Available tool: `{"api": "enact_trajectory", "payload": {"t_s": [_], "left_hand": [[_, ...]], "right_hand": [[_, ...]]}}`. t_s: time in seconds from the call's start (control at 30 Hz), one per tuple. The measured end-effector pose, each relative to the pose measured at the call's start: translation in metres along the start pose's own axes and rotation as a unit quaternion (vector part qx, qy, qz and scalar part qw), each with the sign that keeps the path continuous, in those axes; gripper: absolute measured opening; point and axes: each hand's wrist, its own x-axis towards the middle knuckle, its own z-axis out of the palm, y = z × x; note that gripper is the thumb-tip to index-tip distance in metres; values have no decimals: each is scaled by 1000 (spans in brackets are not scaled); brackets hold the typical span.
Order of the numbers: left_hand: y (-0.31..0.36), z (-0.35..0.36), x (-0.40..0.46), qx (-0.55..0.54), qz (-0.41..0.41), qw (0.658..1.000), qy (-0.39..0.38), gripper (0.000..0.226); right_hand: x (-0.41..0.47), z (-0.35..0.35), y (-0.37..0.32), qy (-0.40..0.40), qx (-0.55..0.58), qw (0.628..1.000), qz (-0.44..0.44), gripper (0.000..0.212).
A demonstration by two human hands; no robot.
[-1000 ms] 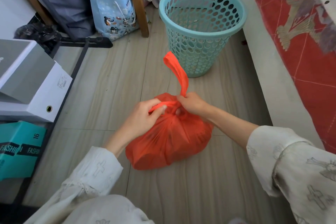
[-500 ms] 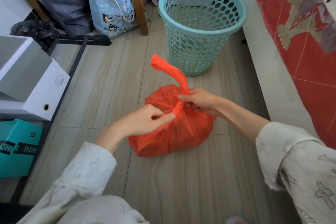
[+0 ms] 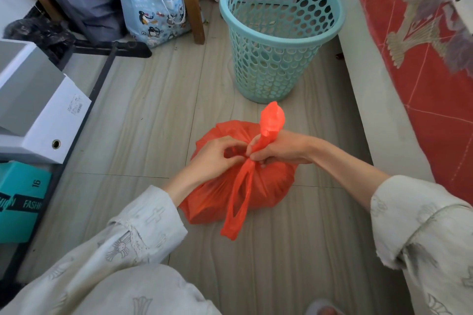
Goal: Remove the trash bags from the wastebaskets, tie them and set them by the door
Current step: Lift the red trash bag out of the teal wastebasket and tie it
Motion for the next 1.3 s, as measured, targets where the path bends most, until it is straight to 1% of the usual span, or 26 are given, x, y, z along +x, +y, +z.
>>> {"api": "enact_trajectory", "payload": {"t_s": [0.13, 0.2, 0.23, 0.3, 0.37, 0.43, 0.5, 0.53, 0.57, 0.63, 0.67, 0.7, 0.73, 0.77, 0.83, 0.9, 0.93, 1.0, 1.03, 1.07, 1.1, 1.17, 1.23, 1.3], "left_hand": [[2, 6, 0, 3, -8, 1000, -9, 31], [5, 7, -1, 17, -8, 1000, 3, 23], [8, 7, 0, 24, -13, 999, 18, 18], [14, 7, 2, 34, -32, 998, 49, 13], [20, 6, 4, 34, -38, 997, 54, 15], [25, 2, 5, 19, -42, 997, 64, 15], [30, -1, 5, 13, -58, 995, 79, 13], [31, -1, 4, 5, -60, 994, 87, 13], [31, -1, 4, -2, -64, 994, 93, 13], [29, 0, 1, 5, -79, 992, 100, 9], [26, 2, 0, 10, -81, 992, 99, 9], [23, 4, -2, 11, -83, 992, 96, 9], [20, 6, -5, 11, -86, 992, 90, 9], [17, 8, -7, 3, -90, 992, 84, 9], [11, 8, -9, -43, -98, 992, 65, 8], [7, 7, -9, -87, -104, 989, 61, 24], [6, 5, -8, -99, -111, 987, 66, 27], [6, 5, -8, -123, -124, 981, 88, 16], [5, 5, -7, -125, -127, 979, 95, 7], [5, 6, -7, -111, -124, 981, 99, 6], [4, 6, -6, -90, -117, 984, 99, 13], [4, 6, -6, -66, -99, 987, 104, 18], [4, 6, -5, -68, -96, 987, 106, 14], [4, 8, -4, -65, -97, 988, 96, 6]], "right_hand": [[-3, 4, -1, 0, -39, 999, -15, 26], [-1, 5, -1, 26, -71, 997, -20, 27], [1, 4, 0, 56, -103, 992, -34, 30], [7, 1, 0, 127, -205, 967, -80, 34], [9, -2, -1, 169, -308, 930, -110, 24], [9, -1, -2, 185, -368, 903, -124, 14], [10, 2, -2, 203, -383, 892, -133, 10], [11, 3, -4, 214, -358, 900, -130, 6], [14, 3, -4, 221, -303, 919, -117, 2], [16, 2, -5, 212, -108, 970, -59, 17], [15, 2, -4, 203, -17, 979, -22, 23], [14, 2, -2, 187, 43, 981, 11, 24], [11, 2, -1, 169, 70, 983, 35, 23], [10, 4, 1, 153, 85, 983, 49, 22], [8, 8, 5, 144, 108, 983, 41, 23], [9, 12, 7, 159, 132, 978, 7, 27], [9, 14, 8, 166, 132, 977, -10, 29], [8, 18, 7, 174, 125, 976, -38, 32], [7, 19, 5, 177, 123, 975, -48, 33], [6, 20, 4, 183, 116, 975, -56, 34], [6, 20, 4, 195, 105, 973, -65, 34], [7, 21, 4, 225, 68, 968, -87, 31], [8, 21, 5, 238, 36, 965, -105, 26], [8, 19, 6, 238, 21, 965, -107, 30]]}}
